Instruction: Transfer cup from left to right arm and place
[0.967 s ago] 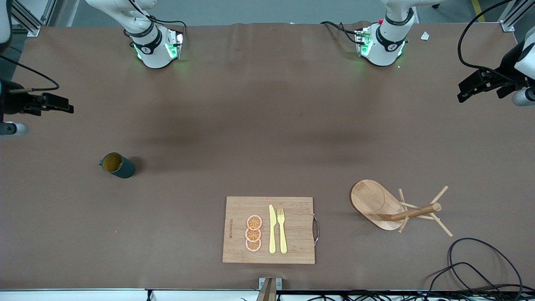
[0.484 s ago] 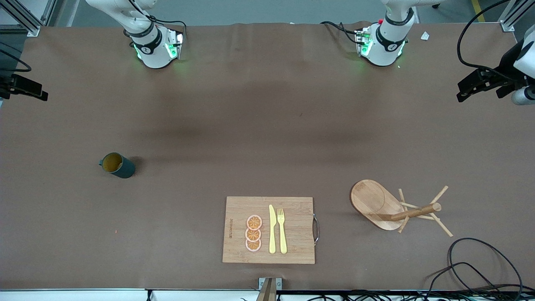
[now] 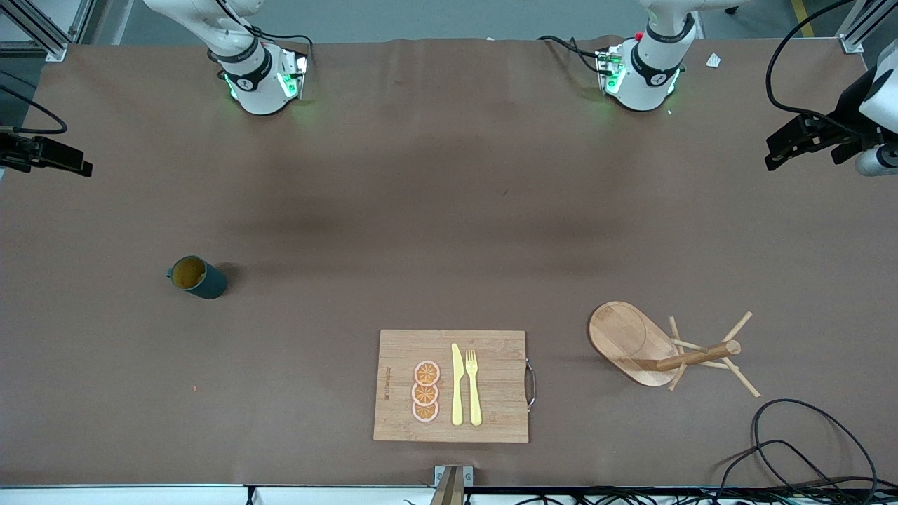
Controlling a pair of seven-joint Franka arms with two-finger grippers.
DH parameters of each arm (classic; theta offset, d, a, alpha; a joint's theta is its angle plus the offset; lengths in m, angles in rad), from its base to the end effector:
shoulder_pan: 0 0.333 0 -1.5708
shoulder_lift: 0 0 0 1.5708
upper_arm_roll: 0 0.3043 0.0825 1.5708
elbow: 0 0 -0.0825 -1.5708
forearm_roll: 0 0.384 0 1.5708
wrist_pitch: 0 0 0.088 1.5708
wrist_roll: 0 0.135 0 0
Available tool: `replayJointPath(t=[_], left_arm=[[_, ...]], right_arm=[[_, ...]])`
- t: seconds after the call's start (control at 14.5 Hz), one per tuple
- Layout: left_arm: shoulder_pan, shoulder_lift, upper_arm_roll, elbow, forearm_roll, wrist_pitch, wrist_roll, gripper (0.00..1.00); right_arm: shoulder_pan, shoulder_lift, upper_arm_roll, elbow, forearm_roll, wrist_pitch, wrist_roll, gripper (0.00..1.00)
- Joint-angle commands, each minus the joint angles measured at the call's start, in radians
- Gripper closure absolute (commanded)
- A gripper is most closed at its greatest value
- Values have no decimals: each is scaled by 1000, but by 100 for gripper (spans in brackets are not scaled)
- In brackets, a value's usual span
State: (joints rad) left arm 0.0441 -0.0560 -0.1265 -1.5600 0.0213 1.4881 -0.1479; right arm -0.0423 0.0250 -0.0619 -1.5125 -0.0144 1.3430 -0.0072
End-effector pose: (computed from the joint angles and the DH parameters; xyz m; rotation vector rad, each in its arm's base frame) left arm 0.5272 -0.0424 0.6128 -3.1098 -0.1047 0.0202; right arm 0.5283 -0.0570 0.5810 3.1179 -0.1545 -0.3054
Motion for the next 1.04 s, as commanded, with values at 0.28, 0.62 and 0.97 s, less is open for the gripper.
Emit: replayJointPath(t=[0.28, 0.62, 0.97], left_arm=[[0, -12, -5, -6, -50, 12, 22, 0], [-3, 1, -5, 5, -47, 9, 22, 0], [-3, 16, -5, 29, -47, 8, 22, 0]], right_arm=[[-8, -200, 14, -186, 27, 51, 32, 0], [-5, -201, 19, -172, 24, 61, 26, 0], [-5, -198, 27, -164, 22, 62, 26, 0]])
